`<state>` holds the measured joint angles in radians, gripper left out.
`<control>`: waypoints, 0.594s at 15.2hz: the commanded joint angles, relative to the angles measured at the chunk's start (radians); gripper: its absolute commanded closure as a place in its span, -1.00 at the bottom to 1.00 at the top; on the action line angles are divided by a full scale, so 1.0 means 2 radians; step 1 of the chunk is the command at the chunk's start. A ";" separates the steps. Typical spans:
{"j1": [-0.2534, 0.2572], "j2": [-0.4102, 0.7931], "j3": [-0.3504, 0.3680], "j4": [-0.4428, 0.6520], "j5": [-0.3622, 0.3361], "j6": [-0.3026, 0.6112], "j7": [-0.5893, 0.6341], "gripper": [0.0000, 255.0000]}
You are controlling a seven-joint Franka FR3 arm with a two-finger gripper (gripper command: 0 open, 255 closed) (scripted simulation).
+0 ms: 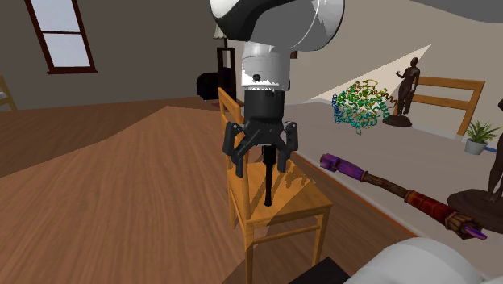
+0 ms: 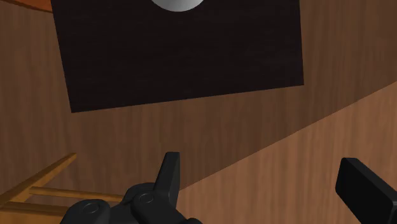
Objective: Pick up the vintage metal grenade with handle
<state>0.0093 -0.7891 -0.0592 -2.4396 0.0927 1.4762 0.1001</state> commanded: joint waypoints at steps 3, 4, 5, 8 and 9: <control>-0.004 0.038 -0.010 0.017 -0.011 0.016 -0.011 -1.00; -0.006 0.058 -0.015 0.027 -0.015 0.024 -0.016 -1.00; -0.008 0.077 -0.020 0.037 -0.020 0.031 -0.021 -1.00; -0.013 0.135 -0.034 0.071 -0.031 0.050 -0.036 -1.00; -0.015 0.155 -0.039 0.083 -0.034 0.055 -0.041 -1.00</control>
<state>-0.0165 -0.5262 -0.1263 -2.3069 0.0317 1.5763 0.0288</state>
